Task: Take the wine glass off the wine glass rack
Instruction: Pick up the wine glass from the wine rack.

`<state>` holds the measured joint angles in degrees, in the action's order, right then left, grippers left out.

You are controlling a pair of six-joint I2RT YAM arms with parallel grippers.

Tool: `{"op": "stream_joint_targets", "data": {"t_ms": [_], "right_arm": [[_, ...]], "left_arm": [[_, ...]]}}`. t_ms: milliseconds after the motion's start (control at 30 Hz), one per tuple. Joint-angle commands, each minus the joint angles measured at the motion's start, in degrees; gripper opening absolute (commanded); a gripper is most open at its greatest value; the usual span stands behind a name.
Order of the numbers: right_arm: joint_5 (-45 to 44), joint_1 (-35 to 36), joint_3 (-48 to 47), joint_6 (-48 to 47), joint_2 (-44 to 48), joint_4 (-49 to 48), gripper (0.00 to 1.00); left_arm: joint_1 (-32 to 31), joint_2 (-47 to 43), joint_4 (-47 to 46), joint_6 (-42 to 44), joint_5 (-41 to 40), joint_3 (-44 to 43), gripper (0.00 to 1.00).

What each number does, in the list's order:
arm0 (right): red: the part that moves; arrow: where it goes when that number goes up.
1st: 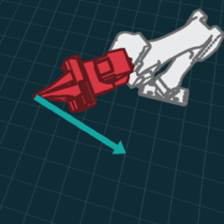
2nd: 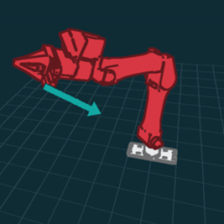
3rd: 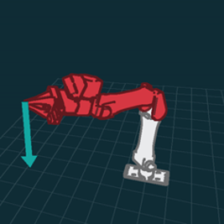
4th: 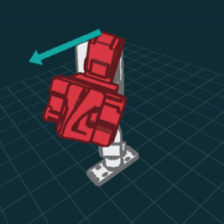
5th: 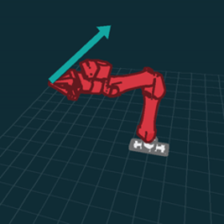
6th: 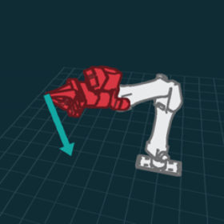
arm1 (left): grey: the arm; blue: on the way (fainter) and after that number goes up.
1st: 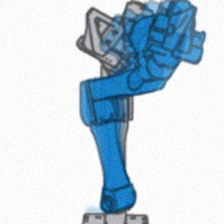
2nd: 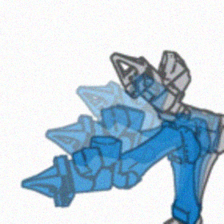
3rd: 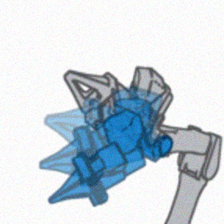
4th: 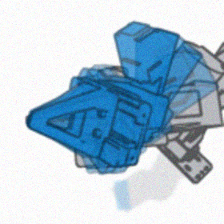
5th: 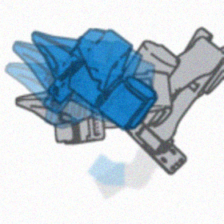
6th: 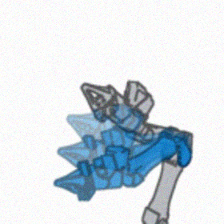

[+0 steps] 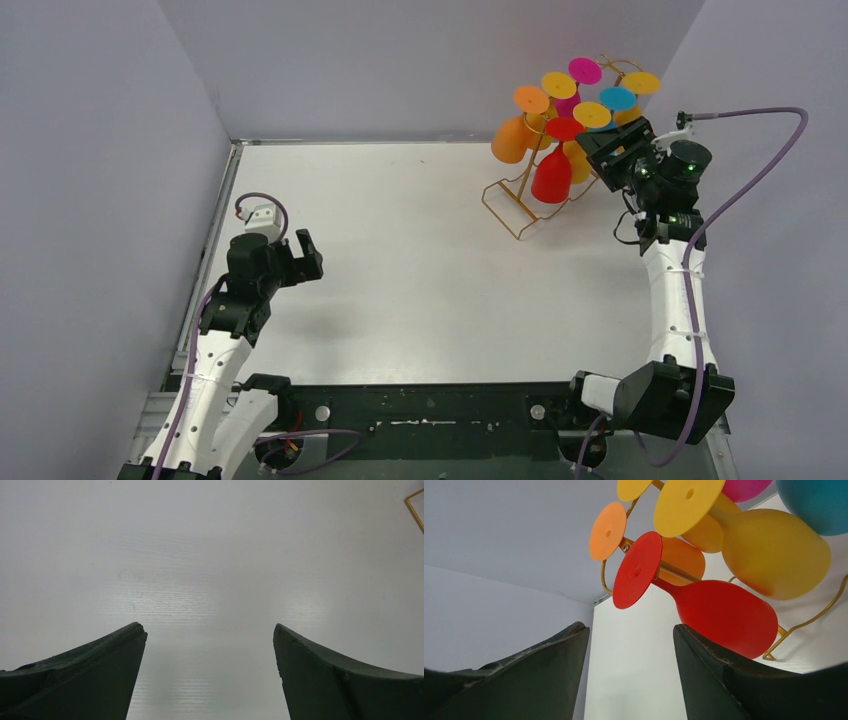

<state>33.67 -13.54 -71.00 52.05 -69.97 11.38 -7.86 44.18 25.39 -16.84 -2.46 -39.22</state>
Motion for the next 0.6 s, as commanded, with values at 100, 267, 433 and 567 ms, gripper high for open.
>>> {"op": "stream_joint_targets", "data": {"t_ms": [100,267,433,567], "right_arm": [[1.8,-0.3,-0.8,3.3,-3.2,-6.6,0.59],[2.5,-0.2,-1.6,4.0,-5.2,-7.8,0.46],[2.6,-0.2,-1.4,4.6,-6.0,-8.6,0.36],[3.6,-0.2,-1.2,6.1,-6.4,-10.2,0.37]], "left_arm": [[-0.4,-0.6,-4.0,1.3,0.9,-0.1,0.97],[-0.5,-0.4,-4.2,1.5,1.3,0.1,0.96],[-0.5,0.2,-4.3,1.7,1.8,0.0,0.95],[-0.4,0.4,-4.4,1.8,1.8,0.1,0.95]]}}
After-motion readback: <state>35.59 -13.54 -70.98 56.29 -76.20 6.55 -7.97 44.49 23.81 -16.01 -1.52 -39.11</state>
